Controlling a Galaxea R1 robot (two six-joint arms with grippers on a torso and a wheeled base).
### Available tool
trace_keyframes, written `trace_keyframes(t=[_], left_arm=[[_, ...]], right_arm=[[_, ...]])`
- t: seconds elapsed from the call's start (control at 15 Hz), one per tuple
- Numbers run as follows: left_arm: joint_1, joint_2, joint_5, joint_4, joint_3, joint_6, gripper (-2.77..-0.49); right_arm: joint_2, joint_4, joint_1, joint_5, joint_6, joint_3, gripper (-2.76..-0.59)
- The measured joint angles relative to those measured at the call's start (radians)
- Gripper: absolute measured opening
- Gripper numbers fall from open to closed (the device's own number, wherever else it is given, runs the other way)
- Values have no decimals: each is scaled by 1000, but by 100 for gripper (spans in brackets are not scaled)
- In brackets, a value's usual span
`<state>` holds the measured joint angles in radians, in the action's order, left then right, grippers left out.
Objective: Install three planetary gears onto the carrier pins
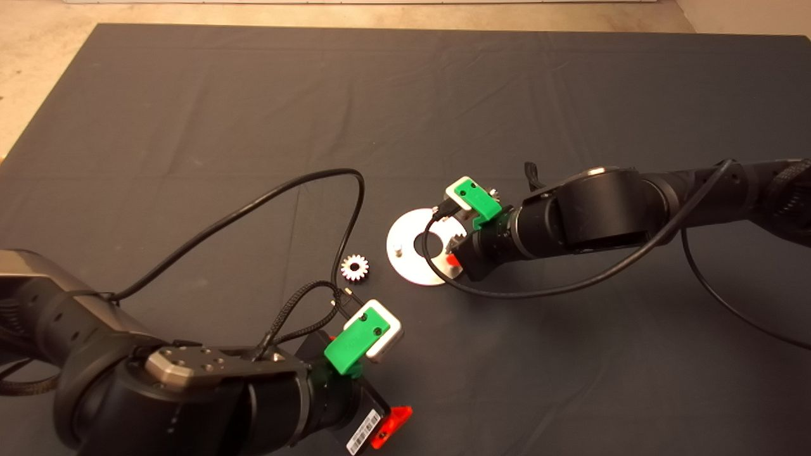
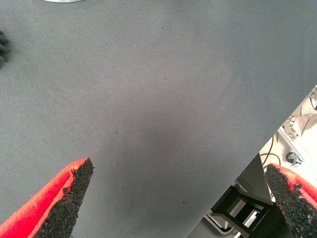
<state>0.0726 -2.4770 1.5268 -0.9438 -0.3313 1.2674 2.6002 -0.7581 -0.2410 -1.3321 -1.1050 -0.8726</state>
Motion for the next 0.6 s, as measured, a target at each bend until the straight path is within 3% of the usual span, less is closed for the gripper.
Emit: trace_keyframes(t=[0.13, 0.6], left_arm=[[0, 0, 0, 0, 0, 0, -75], [0, 0, 0, 0, 0, 0, -75]], right_arm=[[1, 23, 0, 0, 1, 0, -232], [1, 26, 0, -1, 1, 0, -233]])
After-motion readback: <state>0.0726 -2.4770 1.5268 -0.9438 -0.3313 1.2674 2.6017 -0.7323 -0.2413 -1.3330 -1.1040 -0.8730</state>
